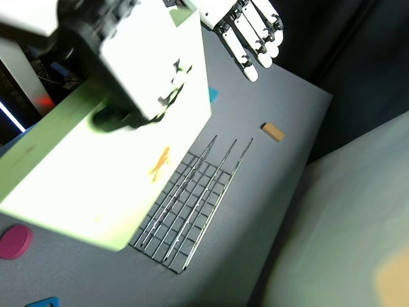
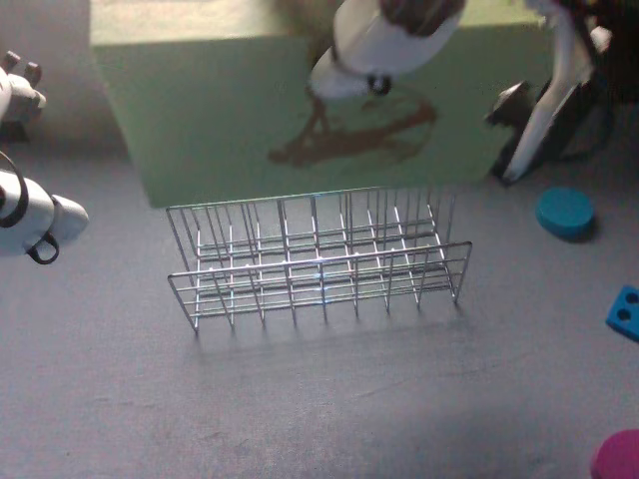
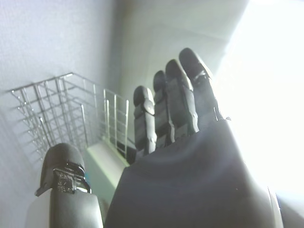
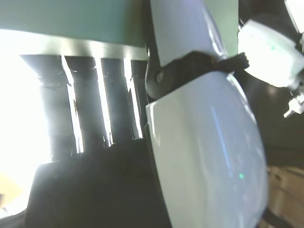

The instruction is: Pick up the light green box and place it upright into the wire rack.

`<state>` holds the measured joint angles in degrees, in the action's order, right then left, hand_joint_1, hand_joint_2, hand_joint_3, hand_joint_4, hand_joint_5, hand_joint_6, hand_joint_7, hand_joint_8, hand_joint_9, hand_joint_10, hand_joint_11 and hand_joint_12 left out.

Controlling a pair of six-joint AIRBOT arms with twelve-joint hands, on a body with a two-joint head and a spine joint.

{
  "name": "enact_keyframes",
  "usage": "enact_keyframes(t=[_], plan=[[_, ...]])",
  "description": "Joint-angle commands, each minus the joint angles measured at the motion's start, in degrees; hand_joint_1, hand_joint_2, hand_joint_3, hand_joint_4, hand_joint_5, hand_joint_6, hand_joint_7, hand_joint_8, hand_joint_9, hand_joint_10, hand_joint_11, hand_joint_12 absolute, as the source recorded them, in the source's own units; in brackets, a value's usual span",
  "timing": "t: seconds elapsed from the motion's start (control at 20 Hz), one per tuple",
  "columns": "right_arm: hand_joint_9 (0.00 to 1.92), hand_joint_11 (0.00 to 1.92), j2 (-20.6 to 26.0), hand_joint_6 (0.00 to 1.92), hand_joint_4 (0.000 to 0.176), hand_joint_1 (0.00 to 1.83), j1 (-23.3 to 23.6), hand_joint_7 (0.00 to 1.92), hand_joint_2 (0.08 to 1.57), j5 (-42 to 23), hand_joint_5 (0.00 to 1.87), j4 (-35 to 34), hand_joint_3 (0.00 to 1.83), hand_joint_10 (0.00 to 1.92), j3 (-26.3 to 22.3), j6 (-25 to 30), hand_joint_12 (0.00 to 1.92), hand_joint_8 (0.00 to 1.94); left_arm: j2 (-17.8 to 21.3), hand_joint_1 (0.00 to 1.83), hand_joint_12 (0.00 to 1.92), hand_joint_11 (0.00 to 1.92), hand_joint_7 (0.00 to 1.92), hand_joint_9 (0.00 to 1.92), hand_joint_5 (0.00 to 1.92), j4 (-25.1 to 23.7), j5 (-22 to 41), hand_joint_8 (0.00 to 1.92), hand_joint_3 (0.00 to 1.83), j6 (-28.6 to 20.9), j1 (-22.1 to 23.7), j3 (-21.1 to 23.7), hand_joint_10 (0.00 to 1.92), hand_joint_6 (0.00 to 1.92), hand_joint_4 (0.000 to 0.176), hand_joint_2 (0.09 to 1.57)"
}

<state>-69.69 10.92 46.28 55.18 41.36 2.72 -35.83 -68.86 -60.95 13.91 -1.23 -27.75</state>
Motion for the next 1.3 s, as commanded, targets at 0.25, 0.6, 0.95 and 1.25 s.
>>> enact_keyframes(t=[0.25,0.6,0.95,1.25], plan=[[0.86,0.89,-4.4,0.93,0.0,1.36,-2.8,0.89,1.16,-3.8,0.85,4.3,0.0,1.44,4.5,2.1,1.46,1.17,0.1,0.2,0.66,0.0,0.24,0.21,0.28,-5.1,0.0,0.0,0.0,0.5,0.7,0.0,0.0,0.0,0.059,1.14],[0.86,0.88,-7.7,0.93,0.0,1.36,-6.9,0.89,1.16,-3.1,0.85,4.9,0.0,1.44,7.4,3.3,1.46,1.17,0.1,0.19,0.67,0.0,0.24,0.21,0.28,-5.1,-0.3,0.0,0.0,0.7,0.4,-0.2,0.0,0.0,0.059,1.14],[0.85,0.88,-10.2,0.93,0.0,1.36,-10.3,0.89,1.16,-3.6,0.85,8.3,0.0,1.45,10.6,6.1,1.46,1.17,0.1,0.19,0.67,0.0,0.23,0.21,0.28,-5.1,-0.3,0.0,0.0,0.8,0.3,-0.2,0.0,0.0,0.058,1.14],[0.85,0.88,-12.8,0.94,0.0,1.36,-13.9,0.88,1.16,-4.1,0.85,11.2,0.0,1.45,13.7,8.1,1.46,1.18,0.1,0.19,0.67,0.0,0.23,0.21,0.28,-5.1,0.6,0.0,0.0,0.8,0.1,-0.5,0.0,0.0,0.055,1.14]])
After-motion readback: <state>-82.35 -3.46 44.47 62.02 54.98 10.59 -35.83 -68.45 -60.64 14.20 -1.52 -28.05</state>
